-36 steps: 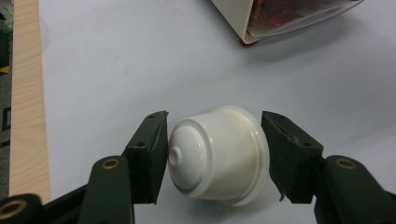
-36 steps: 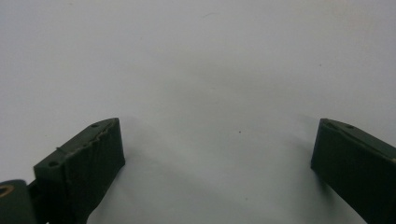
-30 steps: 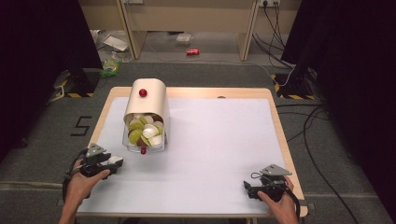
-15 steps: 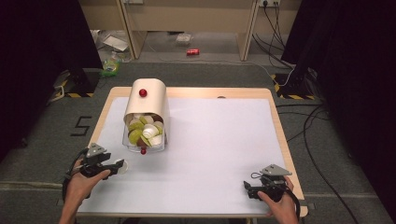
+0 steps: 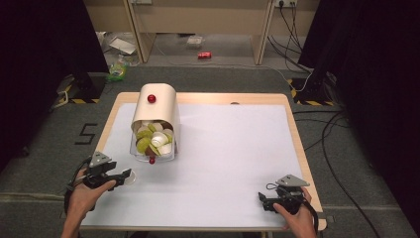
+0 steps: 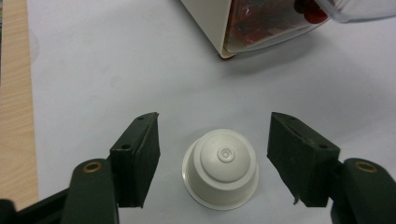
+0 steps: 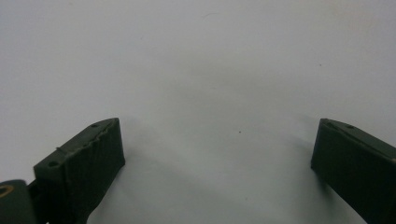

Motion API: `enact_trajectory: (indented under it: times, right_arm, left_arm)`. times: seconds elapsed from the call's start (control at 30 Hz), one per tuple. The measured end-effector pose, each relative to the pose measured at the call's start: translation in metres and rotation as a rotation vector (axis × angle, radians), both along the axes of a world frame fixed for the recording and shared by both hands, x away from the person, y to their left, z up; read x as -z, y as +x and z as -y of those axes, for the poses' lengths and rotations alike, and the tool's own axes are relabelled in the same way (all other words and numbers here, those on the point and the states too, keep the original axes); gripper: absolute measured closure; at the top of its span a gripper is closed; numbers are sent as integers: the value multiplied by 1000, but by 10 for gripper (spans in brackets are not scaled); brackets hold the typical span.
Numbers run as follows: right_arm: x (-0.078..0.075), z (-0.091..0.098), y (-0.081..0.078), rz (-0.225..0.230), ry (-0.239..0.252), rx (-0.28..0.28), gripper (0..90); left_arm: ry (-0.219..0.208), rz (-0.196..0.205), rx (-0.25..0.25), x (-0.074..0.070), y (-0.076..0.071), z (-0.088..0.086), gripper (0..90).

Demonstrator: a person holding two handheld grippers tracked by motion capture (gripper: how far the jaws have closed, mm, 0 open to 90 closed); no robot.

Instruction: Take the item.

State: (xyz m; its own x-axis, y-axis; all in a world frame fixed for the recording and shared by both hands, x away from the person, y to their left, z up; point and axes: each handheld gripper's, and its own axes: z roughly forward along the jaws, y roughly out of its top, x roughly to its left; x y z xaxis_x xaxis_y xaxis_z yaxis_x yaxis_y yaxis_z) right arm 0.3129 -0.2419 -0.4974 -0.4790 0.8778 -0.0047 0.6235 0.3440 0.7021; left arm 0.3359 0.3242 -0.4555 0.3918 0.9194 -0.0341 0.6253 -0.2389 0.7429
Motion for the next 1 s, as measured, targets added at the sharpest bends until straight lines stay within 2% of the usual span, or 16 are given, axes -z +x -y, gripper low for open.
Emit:
enact_trajectory:
  times: [0.5, 0.63, 1.0]
  right_arm:
    - [0, 0, 0, 0, 0, 0, 28]
    - [0, 0, 0, 0, 0, 0, 28]
    - [0, 0, 0, 0, 0, 0, 28]
  left_arm:
    - [-31, 24, -9, -11, -4, -1, 221]
    - [-42, 34, -17, -14, -6, 0, 158]
    - [-41, 54, 0, -22, -10, 3, 155]
